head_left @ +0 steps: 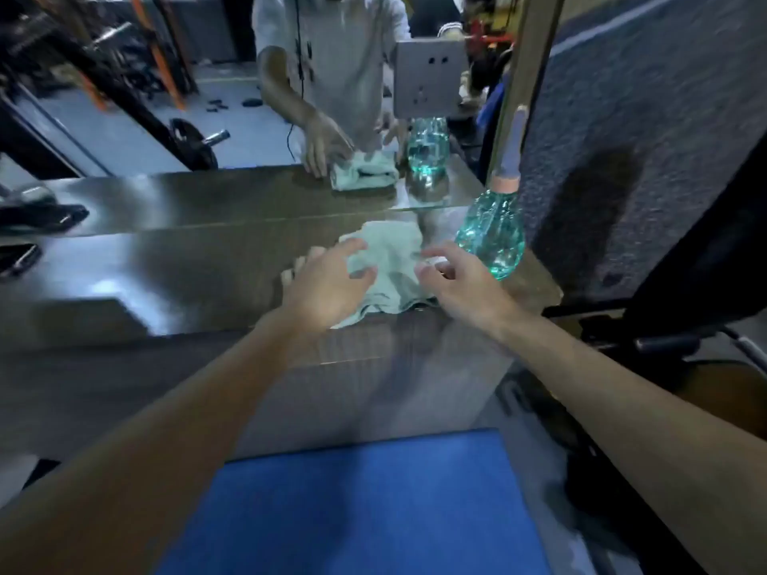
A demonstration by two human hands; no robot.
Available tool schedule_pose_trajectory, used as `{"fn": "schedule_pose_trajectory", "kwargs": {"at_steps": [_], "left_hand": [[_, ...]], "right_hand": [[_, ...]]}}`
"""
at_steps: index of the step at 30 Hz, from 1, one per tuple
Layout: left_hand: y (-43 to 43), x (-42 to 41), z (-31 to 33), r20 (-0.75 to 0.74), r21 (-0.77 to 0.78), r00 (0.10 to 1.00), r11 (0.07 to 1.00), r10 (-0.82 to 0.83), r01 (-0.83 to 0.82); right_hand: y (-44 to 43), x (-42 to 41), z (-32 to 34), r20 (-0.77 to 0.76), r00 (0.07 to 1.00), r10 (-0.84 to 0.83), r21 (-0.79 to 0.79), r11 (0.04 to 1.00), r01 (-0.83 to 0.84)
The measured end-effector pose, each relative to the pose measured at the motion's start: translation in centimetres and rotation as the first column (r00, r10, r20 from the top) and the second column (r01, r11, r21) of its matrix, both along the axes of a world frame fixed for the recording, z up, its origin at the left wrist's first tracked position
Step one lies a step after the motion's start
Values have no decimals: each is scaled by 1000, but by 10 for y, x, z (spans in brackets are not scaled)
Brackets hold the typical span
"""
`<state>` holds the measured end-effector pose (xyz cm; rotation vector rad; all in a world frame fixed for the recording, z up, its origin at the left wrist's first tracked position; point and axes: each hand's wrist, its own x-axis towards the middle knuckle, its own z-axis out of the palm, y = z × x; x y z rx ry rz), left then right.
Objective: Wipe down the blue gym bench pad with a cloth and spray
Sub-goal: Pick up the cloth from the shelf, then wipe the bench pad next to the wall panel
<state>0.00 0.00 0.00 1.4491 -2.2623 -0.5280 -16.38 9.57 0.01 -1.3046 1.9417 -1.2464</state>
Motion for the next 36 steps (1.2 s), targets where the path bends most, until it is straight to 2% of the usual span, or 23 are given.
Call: {"fn": "schedule_pose_trajectory", "kwargs": {"at_steps": [2, 3, 7, 10, 13, 16, 19, 21, 25, 28, 29, 30, 32, 33, 36], "left_hand": [[5, 5, -4, 144, -87, 990, 996, -1, 14], [8, 6, -8, 139, -127, 990, 992, -8, 26], [31, 8, -10, -102, -146, 993, 989, -53, 38], [62, 14, -21, -362, -213, 920, 974, -149, 74], [100, 25, -49, -506, -301, 836, 952, -213, 61], [134, 33, -99, -554, -204, 821, 979, -134, 22], [153, 29, -178, -495, 38, 867, 996, -56, 86], [163, 26, -243, -490, 155, 869, 974, -67, 163], [179, 23, -374, -533, 242, 839, 930, -110, 276], [184, 25, -459, -570, 345, 818, 881, -78, 324], [184, 26, -485, -559, 345, 823, 875, -98, 339], [183, 28, -510, -512, 308, 846, 886, -152, 346], [181, 32, -548, -343, 183, 891, 909, -298, 375], [179, 34, -564, -240, 93, 898, 912, -368, 399], [171, 34, -582, 36, -130, 883, 874, -469, 469]], "right_hand": [[-8, 9, -3, -127, 991, -32, 18, 999, 34], [-11, 11, -3, -144, 988, -57, 17, 998, 60], [-4, 30, 10, -88, 991, -103, -14, 995, 102], [30, 44, 8, -78, 997, -29, -220, 975, 11], [77, 47, -17, -106, 991, 76, -374, 921, -111], [116, 42, -73, -51, 985, 164, -324, 930, -172], [147, 35, -153, -37, 980, 196, -195, 960, -199], [162, 30, -215, -7, 988, 157, -134, 979, -156], [181, 20, -342, 81, 997, 6, 20, 1000, -7], [192, 6, -425, 17, 999, -52, 139, 989, 49], [196, 1, -450, -92, 995, -50, 239, 969, 70], [199, -3, -474, -274, 962, -22, 346, 931, 119], [203, -2, -509, -593, 802, 77, 413, 884, 220], [202, 4, -520, -657, 743, 125, 394, 898, 197], [190, 18, -544, -700, 665, 260, 409, 910, 74]]}}
